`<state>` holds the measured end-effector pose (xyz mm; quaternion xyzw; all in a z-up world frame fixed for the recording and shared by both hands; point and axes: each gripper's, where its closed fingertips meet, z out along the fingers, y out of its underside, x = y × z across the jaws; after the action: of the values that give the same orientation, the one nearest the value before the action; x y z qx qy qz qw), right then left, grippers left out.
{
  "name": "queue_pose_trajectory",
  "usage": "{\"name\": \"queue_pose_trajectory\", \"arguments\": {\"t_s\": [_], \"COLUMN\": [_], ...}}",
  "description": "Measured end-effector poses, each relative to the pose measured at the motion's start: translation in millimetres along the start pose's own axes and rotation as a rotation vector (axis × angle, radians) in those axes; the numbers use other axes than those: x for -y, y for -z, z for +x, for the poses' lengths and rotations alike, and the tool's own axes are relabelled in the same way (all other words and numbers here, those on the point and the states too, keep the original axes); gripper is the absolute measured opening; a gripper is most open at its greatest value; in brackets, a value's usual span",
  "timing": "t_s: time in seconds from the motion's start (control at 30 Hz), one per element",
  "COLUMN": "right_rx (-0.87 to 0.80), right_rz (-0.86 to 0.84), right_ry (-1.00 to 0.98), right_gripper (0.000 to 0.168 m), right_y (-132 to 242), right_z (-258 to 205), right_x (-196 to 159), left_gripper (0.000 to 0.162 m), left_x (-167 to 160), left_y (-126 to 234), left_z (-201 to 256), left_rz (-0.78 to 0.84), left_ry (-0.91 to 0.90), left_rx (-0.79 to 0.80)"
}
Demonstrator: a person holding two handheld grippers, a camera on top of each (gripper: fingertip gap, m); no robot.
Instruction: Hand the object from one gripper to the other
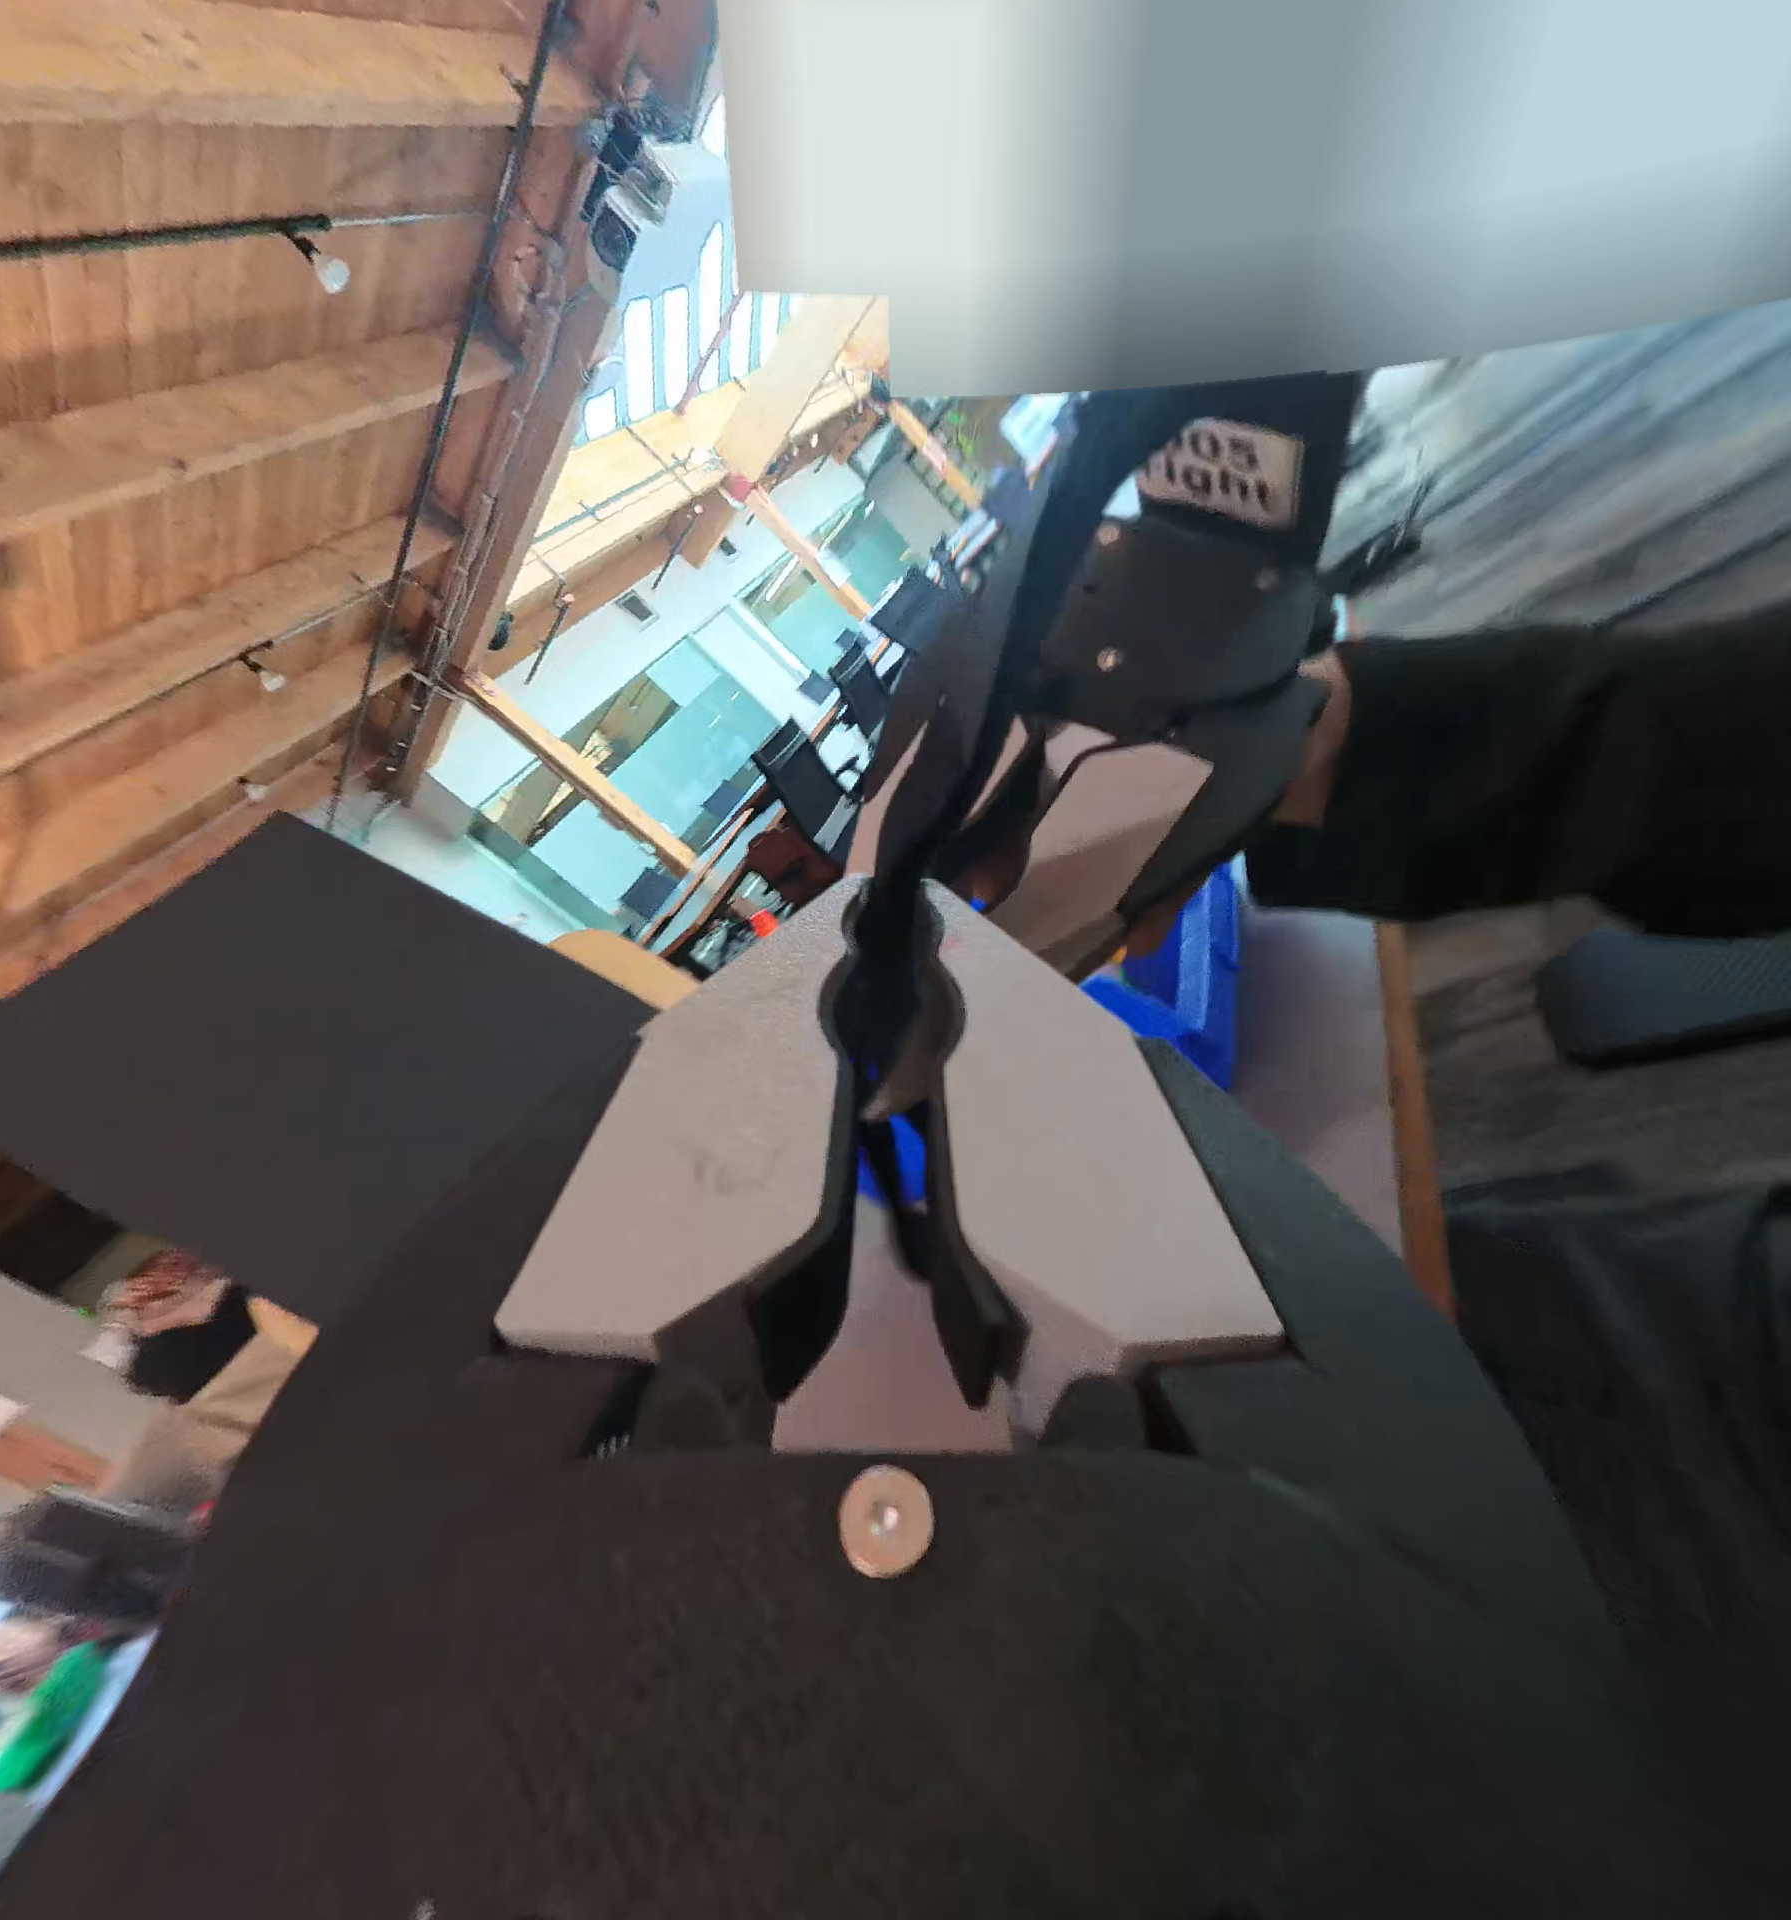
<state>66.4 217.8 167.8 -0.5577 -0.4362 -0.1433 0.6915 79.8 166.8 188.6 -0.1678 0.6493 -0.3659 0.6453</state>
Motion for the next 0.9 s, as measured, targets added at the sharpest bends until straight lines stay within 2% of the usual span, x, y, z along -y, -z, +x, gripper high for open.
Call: {"name": "queue_pose_trajectory", "arguments": {"t_s": [0.07,0.13,0.23,0.33,0.4,0.53,0.67,0.77,0.9], "right_rx": [0.065,0.127,0.259,0.410,0.490,0.605,0.501,0.547,0.457], "right_rz": [-0.016,-0.032,-0.039,0.060,0.145,0.259,0.167,0.127,0.038], "right_ry": [-0.067,-0.175,-0.438,-0.713,-0.821,-0.912,-0.940,-0.950,-0.867], "right_gripper": [0.021,0.030,0.051,0.057,0.056,0.061,0.053,0.041,0.018], "right_y": [3.8,12.0,25.4,35.8,43.3,58.4,40.3,26.1,8.5], "right_z": [-5.9,-6.3,-8.7,-9.8,-7.5,-5.6,0.0,-15.5,-16.0], "right_x": [-6.0,-15.1,-25.3,-11.4,0.3,11.8,-5.4,-1.2,-17.3], "left_gripper": [0.003,0.003,0.003,0.003,0.003,0.003,0.003,0.003,0.005], "left_x": [-9.1,-21.3,-33.1,-39.9,-41.3,-39.0,-37.5,-40.6,-55.4], "left_y": [2.6,7.8,13.4,11.6,9.4,10.5,6.9,-1.0,-4.6], "left_z": [-11.4,-29.5,-46.7,-48.5,-41.8,-42.9,-34.9,-23.8,-28.8], "left_rz": [-0.073,-0.154,-0.234,-0.231,-0.204,-0.181,-0.162,-0.156,-0.221], "left_ry": [-0.143,-0.393,-0.780,-1.000,-1.102,-1.137,-1.135,-1.148,-1.036], "left_rx": [0.079,0.215,0.366,0.425,0.417,0.436,0.412,0.379,0.362]}}
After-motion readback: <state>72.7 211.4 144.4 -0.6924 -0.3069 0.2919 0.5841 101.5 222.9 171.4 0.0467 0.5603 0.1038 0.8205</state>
